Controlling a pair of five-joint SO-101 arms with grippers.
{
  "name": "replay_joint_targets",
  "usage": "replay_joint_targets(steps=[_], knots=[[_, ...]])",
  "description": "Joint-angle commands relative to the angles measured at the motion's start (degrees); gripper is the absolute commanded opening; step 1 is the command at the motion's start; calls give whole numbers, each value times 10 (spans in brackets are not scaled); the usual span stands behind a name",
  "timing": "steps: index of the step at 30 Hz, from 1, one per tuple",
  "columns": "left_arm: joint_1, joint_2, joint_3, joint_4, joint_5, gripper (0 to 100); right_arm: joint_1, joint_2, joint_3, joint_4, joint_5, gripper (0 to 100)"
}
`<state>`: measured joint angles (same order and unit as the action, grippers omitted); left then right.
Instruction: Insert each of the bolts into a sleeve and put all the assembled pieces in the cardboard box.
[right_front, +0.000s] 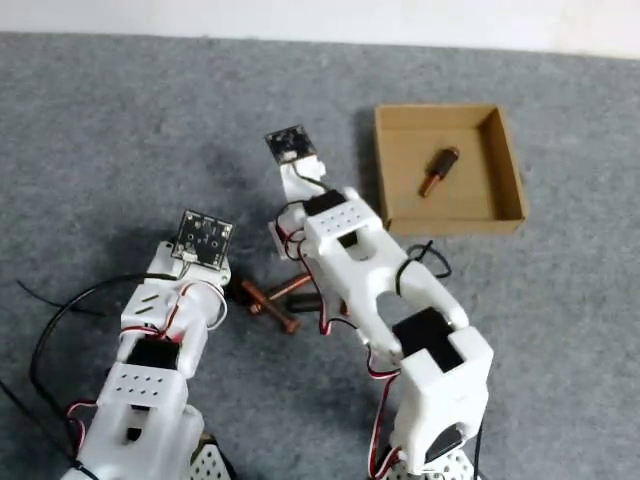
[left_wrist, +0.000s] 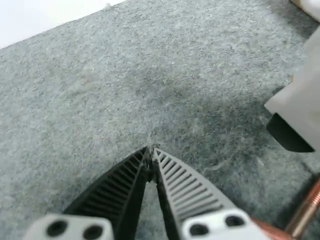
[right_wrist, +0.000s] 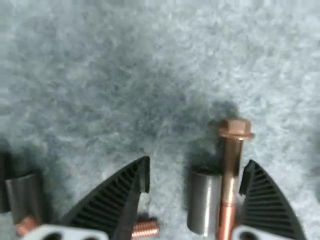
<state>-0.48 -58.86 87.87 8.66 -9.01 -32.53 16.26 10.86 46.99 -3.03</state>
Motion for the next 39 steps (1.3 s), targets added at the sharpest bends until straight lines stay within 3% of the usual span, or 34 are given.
replay_joint_targets(steps=[1, 30, 39], knots=[[-2, 2, -45, -11, 7, 7, -7, -10, -30, 24, -11, 278], [-2, 3, -46, -12, 7, 7, -64, -49, -73, 102, -15, 278], [-2, 3, -46, -12, 6, 7, -73, -79, 0, 58, -14, 278]])
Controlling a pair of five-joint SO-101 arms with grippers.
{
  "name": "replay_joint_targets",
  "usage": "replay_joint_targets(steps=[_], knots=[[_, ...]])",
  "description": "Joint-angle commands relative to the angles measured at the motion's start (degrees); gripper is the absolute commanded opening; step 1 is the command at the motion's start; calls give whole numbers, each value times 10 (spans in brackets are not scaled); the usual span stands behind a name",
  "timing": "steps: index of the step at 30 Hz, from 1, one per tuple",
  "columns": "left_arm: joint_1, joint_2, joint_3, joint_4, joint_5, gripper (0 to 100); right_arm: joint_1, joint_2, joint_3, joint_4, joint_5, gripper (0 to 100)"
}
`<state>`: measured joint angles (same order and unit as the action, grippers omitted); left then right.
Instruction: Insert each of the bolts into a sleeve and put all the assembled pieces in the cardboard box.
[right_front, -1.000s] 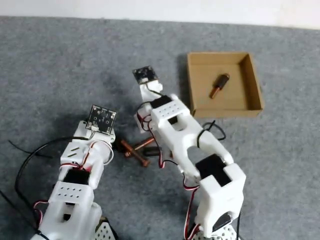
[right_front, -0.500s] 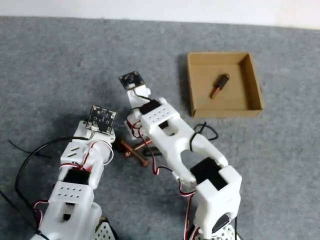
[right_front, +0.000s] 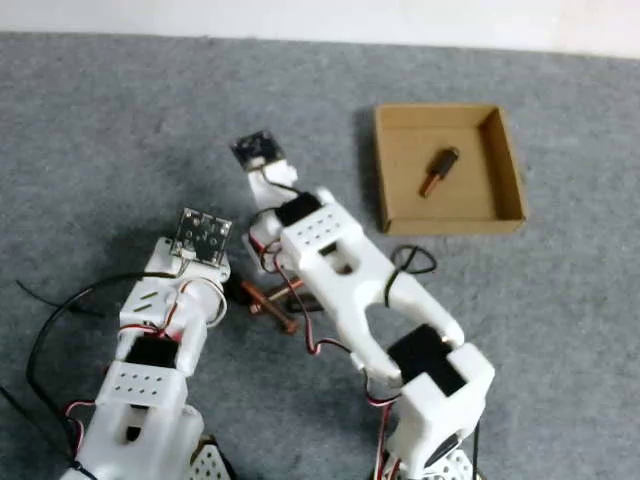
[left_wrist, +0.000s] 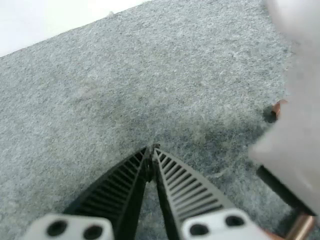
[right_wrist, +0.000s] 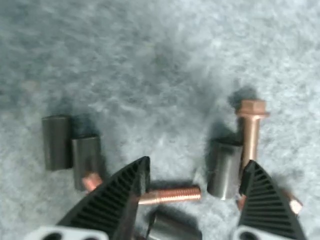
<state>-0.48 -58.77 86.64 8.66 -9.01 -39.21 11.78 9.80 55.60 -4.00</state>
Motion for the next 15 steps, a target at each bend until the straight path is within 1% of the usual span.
replay_joint_targets(steps=[1, 11, 15], knots=[[-2, 2, -34, -12, 6, 7, -5, -34, 21, -30, -4, 278], [-2, 2, -34, -12, 6, 7, -2, -32, 38, -31, -4, 278], [-2, 2, -34, -12, 6, 7, -2, -19, 51, -62, -4, 278]])
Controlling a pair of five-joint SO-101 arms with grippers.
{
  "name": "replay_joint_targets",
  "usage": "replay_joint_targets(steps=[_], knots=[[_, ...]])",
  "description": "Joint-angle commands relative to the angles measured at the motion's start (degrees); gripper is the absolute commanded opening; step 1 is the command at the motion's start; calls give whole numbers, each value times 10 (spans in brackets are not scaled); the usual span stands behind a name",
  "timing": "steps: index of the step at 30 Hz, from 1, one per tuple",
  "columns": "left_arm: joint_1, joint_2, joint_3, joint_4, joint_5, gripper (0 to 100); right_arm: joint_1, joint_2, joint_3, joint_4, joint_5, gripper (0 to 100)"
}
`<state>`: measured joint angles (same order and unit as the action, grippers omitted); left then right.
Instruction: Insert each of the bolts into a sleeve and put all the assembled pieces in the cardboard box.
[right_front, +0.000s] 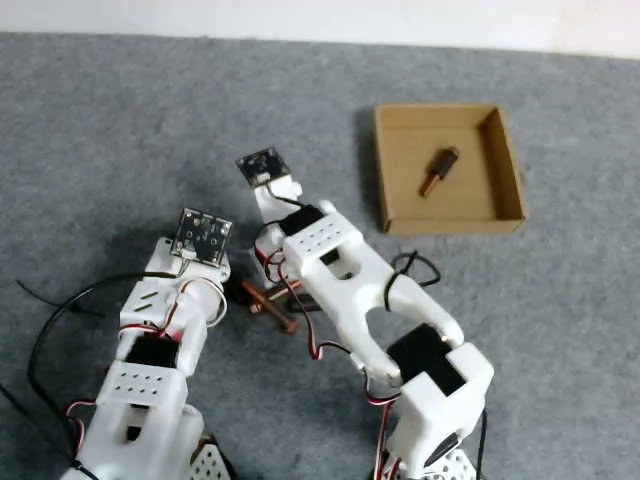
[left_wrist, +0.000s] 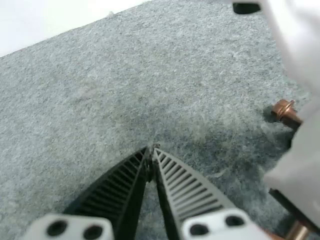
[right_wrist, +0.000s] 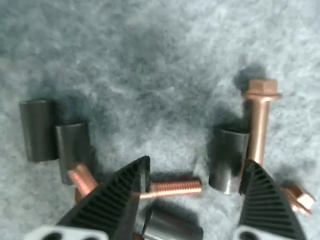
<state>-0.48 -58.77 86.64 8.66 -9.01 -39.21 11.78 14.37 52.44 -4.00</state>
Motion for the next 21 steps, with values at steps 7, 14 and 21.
replay_joint_targets(steps=[7, 14, 21], knots=[[-2, 2, -34, -12, 6, 7, -2, 29, 13, -44, -4, 278], [-2, 2, -34, -12, 6, 7, 23, 46, 11, -48, -4, 278], [-4, 2, -34, -12, 6, 7, 63, 95, -38, -49, -4, 277]])
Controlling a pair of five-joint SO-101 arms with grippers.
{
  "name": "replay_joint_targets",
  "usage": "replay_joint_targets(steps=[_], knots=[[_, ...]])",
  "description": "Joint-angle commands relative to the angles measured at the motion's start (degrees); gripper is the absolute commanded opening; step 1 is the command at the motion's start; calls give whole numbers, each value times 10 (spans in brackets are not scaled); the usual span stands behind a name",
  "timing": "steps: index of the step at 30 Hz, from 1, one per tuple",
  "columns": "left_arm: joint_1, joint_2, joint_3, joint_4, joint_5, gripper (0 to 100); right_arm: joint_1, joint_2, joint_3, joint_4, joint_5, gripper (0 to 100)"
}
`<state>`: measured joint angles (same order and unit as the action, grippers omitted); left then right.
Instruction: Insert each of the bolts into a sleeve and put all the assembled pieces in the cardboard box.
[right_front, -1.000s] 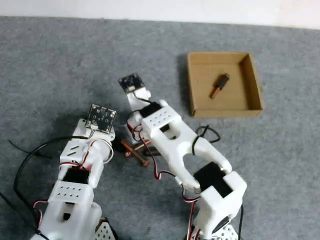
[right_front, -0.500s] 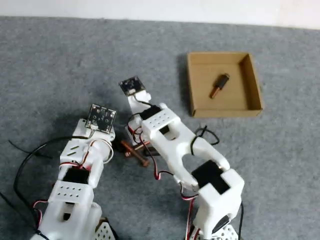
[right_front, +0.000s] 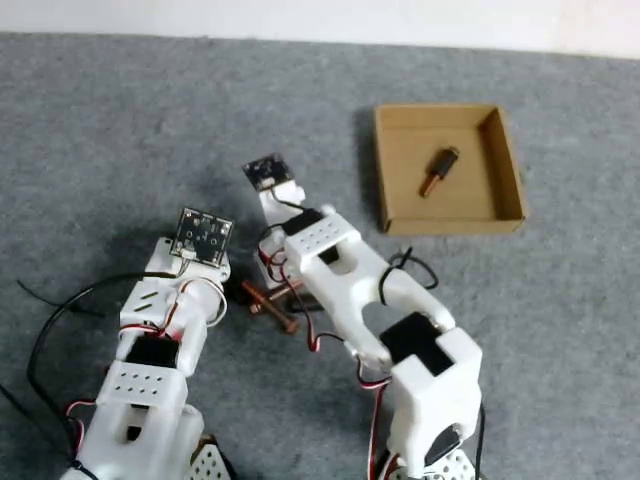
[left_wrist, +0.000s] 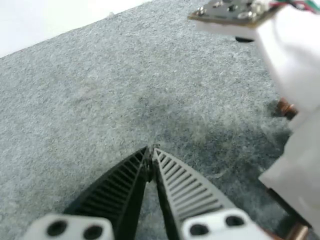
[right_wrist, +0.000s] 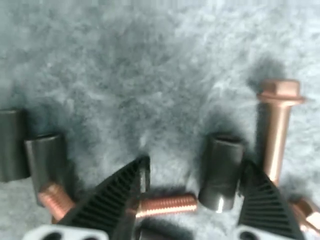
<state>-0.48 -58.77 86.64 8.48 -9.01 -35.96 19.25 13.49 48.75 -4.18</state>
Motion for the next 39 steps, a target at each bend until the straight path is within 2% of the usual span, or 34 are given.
replay_joint_targets(steps=[1, 7, 14, 23, 27, 33, 37, 39], knots=[[-4, 2, -34, -11, 6, 7, 31, 27, -35, -12, -3, 277], [-4, 2, -34, -11, 5, 7, 31, 46, -51, -11, -3, 265], [-4, 2, -34, -11, 5, 7, 31, 46, -47, -11, -3, 94], [-4, 2, -34, -11, 5, 7, 25, 46, -47, -7, -3, 88], [-4, 2, -34, -11, 5, 7, 17, 45, -51, 51, -3, 88], [-4, 2, -34, -11, 5, 7, 3, 48, -51, 53, -3, 87], [-4, 2, -34, -11, 5, 7, 6, 48, -51, 51, -3, 3], [-4, 2, -34, -11, 5, 7, 6, 48, -51, 51, -3, 8]])
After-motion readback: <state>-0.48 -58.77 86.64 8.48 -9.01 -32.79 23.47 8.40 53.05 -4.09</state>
